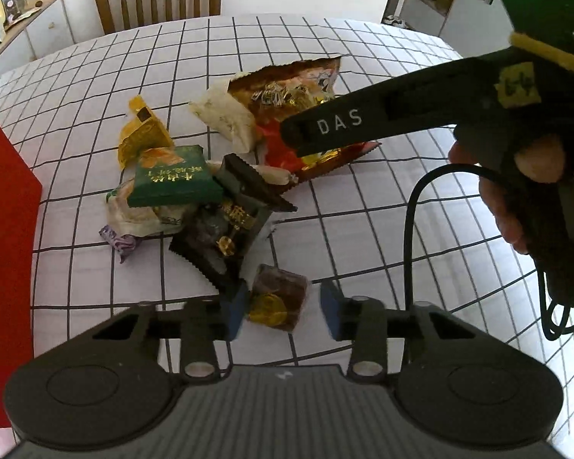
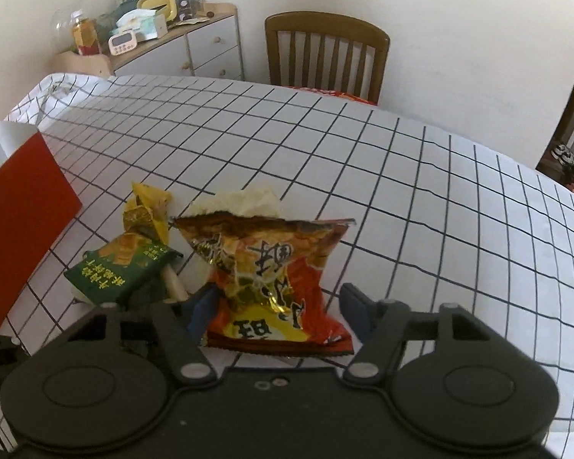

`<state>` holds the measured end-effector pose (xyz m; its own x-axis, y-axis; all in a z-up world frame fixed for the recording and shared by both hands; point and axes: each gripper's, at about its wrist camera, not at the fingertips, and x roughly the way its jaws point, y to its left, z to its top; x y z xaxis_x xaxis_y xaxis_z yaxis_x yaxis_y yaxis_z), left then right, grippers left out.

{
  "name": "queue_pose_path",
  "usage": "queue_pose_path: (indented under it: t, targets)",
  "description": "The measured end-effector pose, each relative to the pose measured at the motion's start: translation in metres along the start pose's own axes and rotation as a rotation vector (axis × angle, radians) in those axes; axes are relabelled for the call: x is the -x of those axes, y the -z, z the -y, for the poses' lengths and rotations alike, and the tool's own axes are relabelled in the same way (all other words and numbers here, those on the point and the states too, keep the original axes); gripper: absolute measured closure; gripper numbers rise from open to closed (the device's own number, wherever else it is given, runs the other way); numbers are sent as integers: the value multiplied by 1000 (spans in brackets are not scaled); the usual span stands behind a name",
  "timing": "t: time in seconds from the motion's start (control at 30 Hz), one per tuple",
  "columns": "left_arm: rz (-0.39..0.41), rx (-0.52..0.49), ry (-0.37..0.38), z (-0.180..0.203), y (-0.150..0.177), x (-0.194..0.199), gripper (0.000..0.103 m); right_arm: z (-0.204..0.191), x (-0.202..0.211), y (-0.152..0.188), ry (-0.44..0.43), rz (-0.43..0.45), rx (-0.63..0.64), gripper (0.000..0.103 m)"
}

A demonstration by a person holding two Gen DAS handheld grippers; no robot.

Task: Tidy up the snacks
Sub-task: 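Grasp the round wrapped cake with the left tool while the right tool grasps the red-yellow chip bag, then carry the cake with the left tool while the right tool lowers the chip bag into the box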

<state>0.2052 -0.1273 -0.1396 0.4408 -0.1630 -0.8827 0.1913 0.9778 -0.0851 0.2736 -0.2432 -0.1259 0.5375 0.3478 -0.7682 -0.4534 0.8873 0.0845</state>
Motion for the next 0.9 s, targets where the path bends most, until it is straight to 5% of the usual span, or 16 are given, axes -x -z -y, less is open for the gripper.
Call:
queue_pose_path:
  t: [0.23, 0.9]
  targets:
    - [16, 28, 3, -6, 3, 0, 74, 1, 10, 5, 11, 22, -28, 60]
    - [172, 88, 3, -18, 31, 110, 74, -38, 120, 11, -67, 100, -30, 62]
